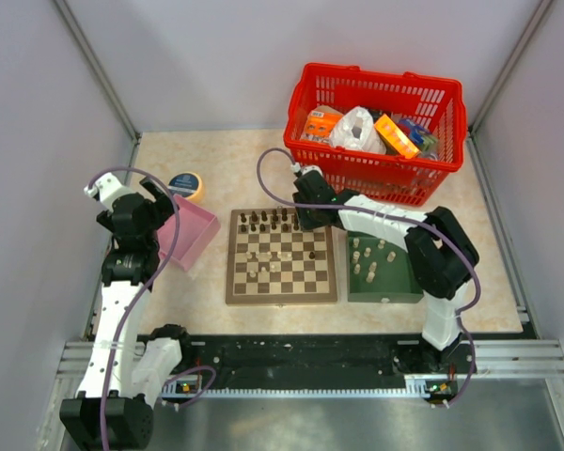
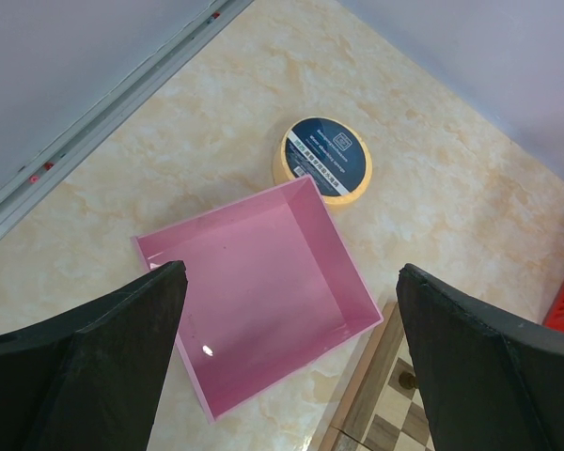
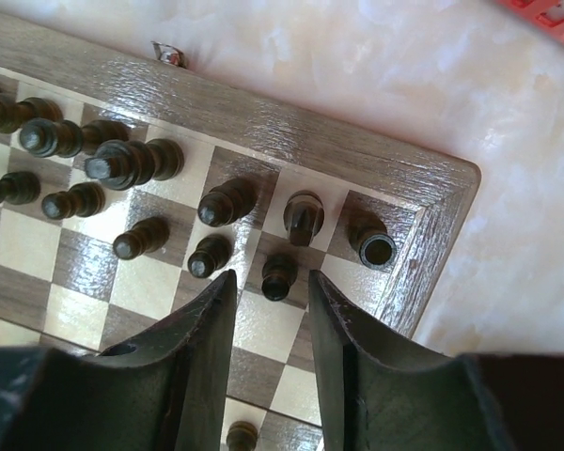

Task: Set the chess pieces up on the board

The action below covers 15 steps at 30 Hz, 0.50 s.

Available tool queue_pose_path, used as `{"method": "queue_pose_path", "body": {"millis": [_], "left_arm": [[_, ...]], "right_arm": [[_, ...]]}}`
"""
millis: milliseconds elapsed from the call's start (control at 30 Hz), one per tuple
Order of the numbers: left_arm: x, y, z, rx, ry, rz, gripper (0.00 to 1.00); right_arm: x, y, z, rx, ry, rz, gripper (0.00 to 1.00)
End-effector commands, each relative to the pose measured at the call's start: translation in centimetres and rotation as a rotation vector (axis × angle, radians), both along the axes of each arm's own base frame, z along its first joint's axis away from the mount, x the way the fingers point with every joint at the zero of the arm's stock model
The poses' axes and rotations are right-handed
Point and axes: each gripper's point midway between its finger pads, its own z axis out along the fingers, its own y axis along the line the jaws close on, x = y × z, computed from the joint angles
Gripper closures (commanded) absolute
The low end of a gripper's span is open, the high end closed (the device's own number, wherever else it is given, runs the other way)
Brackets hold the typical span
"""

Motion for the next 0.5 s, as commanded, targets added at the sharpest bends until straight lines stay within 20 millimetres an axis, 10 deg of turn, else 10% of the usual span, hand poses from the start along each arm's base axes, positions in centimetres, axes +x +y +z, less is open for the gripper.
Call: {"method": "queue_pose_path", "body": {"millis": [0, 467], "left_arm": [[0.6, 0.3, 1.0, 0.012, -0.036, 0.008, 0.01], [0.3, 0.4, 1.2, -0.012, -0.066, 0.032, 0.01]], "right_arm": [[0.6, 0.5, 5.5, 0.090, -0.090, 0.021, 0.62], [-2.1, 0.1, 8.7, 0.170, -0.108, 0.048, 0.49]]}}
